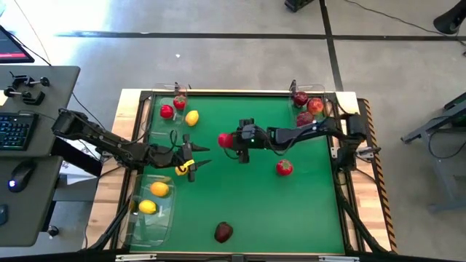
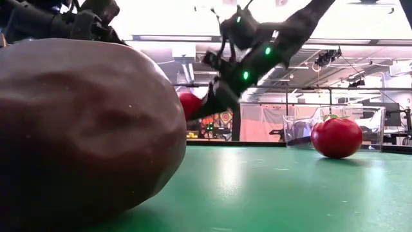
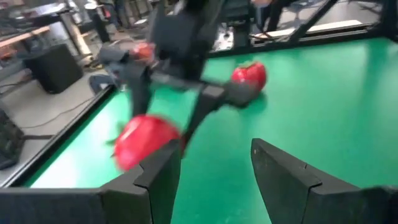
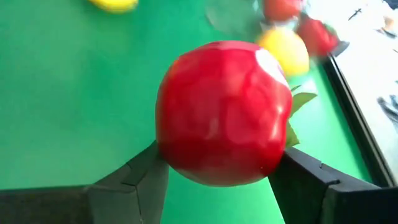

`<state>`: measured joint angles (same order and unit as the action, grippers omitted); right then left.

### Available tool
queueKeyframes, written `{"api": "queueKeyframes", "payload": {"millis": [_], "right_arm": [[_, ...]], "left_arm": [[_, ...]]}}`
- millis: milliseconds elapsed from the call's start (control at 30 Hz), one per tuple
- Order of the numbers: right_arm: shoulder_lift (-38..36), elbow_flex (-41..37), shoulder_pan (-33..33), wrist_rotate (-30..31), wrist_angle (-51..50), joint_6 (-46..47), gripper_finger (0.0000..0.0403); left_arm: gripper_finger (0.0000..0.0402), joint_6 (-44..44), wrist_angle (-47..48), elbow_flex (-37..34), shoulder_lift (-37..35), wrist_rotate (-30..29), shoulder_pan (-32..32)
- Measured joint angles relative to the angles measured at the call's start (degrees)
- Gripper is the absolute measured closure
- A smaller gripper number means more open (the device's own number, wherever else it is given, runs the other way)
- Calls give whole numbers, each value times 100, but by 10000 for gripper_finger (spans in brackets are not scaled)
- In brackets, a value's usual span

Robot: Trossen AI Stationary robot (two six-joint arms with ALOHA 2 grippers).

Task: Sort produce into baskets
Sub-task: Put the tomato into the top left bin

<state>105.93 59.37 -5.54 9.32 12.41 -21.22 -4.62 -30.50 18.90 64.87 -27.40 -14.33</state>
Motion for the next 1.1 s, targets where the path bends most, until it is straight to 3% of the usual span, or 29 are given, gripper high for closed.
{"api": "queueKeyframes", "payload": {"millis": [200,600,967,1100], "right_arm": [[-378,1,531,-260,61,321,180],[-544,2,1017,-280,494,327,180],[-544,2,1028,-629,520,467,181],[-544,2,1029,-668,504,475,181]], "left_arm": [[202,51,-17,0,2,-37,-39],[96,194,-283,195,370,-11,-194],[87,-302,-249,999,1450,-160,-373],[91,-487,-181,1110,1535,-297,-455]]}}
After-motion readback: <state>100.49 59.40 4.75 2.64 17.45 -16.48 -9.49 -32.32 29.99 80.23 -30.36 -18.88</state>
